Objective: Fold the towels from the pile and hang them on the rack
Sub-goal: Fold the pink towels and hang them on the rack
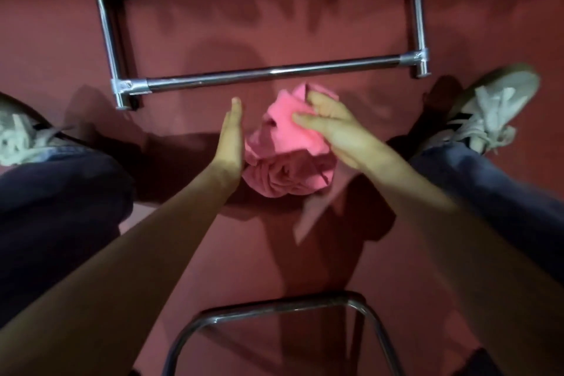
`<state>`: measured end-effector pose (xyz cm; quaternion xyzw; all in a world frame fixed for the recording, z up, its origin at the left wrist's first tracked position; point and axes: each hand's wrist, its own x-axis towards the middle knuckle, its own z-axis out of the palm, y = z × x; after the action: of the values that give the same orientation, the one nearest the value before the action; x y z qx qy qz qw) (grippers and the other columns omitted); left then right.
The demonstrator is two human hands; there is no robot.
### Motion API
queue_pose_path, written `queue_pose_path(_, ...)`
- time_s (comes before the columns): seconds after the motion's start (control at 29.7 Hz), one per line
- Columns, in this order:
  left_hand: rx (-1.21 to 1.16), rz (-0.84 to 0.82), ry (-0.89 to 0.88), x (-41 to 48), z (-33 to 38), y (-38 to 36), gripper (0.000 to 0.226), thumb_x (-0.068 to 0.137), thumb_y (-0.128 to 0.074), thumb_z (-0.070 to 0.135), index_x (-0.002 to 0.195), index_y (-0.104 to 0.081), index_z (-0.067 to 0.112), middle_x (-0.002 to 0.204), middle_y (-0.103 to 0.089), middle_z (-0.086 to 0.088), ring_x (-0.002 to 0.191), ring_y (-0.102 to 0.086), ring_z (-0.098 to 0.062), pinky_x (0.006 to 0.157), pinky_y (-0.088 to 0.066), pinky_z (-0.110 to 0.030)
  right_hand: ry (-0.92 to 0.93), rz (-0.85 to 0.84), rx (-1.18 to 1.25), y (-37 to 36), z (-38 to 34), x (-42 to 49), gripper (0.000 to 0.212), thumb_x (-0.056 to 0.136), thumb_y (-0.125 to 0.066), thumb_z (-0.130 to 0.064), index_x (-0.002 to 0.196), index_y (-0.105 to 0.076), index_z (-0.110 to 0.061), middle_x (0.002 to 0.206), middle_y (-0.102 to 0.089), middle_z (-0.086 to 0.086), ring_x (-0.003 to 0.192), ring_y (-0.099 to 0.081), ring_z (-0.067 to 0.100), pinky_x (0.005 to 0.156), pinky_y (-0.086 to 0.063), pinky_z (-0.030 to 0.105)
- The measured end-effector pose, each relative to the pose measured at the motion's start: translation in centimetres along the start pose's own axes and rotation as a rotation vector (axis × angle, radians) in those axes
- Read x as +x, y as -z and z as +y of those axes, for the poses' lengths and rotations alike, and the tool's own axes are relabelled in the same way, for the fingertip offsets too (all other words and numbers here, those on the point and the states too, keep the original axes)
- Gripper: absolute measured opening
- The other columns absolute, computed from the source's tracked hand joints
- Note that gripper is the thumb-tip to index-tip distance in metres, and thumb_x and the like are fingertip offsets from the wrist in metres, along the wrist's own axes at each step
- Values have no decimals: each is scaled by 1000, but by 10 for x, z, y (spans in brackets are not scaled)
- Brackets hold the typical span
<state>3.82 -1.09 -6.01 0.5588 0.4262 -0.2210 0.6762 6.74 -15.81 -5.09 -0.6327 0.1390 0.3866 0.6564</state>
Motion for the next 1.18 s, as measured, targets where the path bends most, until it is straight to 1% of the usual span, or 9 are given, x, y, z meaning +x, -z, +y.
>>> queue_pose_path(0.17, 85, -352, 48, -68, 29, 2, 66, 69, -45, 77, 95, -63, 20, 95, -71, -1, 95, -62, -24, 91, -47, -39, 104, -51, 52, -30, -36, -93, 61, 66, -57, -4, 126, -45, 0, 101, -59, -2, 82, -61, -3, 84, -47, 14)
queue_pose_path(0.24, 111, -436, 80, -94, 37, 2, 73, 69, -44, 75, 108, -65, 17, 109, -69, -11, 109, -60, -34, 100, -45, -46, 141, -45, 101, -37, -47, -122, 55, 66, -56, -5, 120, -48, -3, 97, -62, -3, 81, -62, -3, 81, -49, 14)
queue_pose_path(0.3, 118, -456, 48, -118, 45, -1, 73, 76, -43, 68, 115, -61, 9, 116, -63, -21, 111, -59, -33, 99, -46, -37, 169, -60, 104, -41, -59, -147, 38, 69, -55, -5, 106, -54, -11, 87, -69, -10, 81, -62, -4, 76, -50, 11)
queue_pose_path(0.44, 208, -433, -242, -175, 57, 9, 31, 91, -46, 33, 80, -65, 12, 71, -66, 1, 70, -61, -8, 68, -49, -21, 178, -57, 105, -44, -73, -196, 28, 73, -60, -10, 101, -59, -16, 92, -69, -8, 88, -61, 1, 79, -48, 13)
queue_pose_path(0.61, 251, -489, -491, -235, 60, 21, 23, 91, -49, 14, 68, -52, 14, 67, -50, 0, 53, -46, 4, 56, -39, -12, 14, 86, 93, -58, -84, -240, 64, 77, -49, -51, 120, -55, -5, 107, -63, 19, 90, -58, 23, 79, -46, 28)
queue_pose_path(0.84, 432, -547, -674, -288, 56, 31, 27, 87, -54, 7, 63, -50, 17, 50, -53, 13, 49, -44, 6, 52, -36, -8, 170, 135, 61, -77, -92, -286, 18, 87, -55, -27, 87, -66, -13, 81, -66, 6, 73, -62, 14, 64, -49, 22)
queue_pose_path(1.01, 418, -561, -669, -303, 56, 37, 23, 84, -59, 1, 67, -49, 14, 62, -54, 3, 50, -50, 6, 52, -40, -7, 272, 113, -47, -83, -100, -300, 18, 89, -53, -19, 77, -65, -15, 55, -62, -12, 55, -54, -4, 57, -44, 13)
queue_pose_path(1.11, 342, -603, -651, -347, 47, 40, 8, 82, -60, 18, 78, -57, 12, 71, -65, 4, 65, -59, 0, 64, -47, -12, 428, 110, -17, -94, -104, -342, 19, 90, -50, -15, 75, -62, -17, 68, -61, -5, 66, -53, 4, 65, -41, 17)
queue_pose_path(1.18, 325, -651, -483, -343, 48, 40, 45, 77, -54, 49, 98, -66, 11, 96, -71, -2, 92, -65, -12, 86, -49, -24, 468, 103, 27, -98, -108, -343, 19, 90, -50, -13, 75, -60, -16, 71, -56, -1, 68, -49, 6, 67, -39, 19)
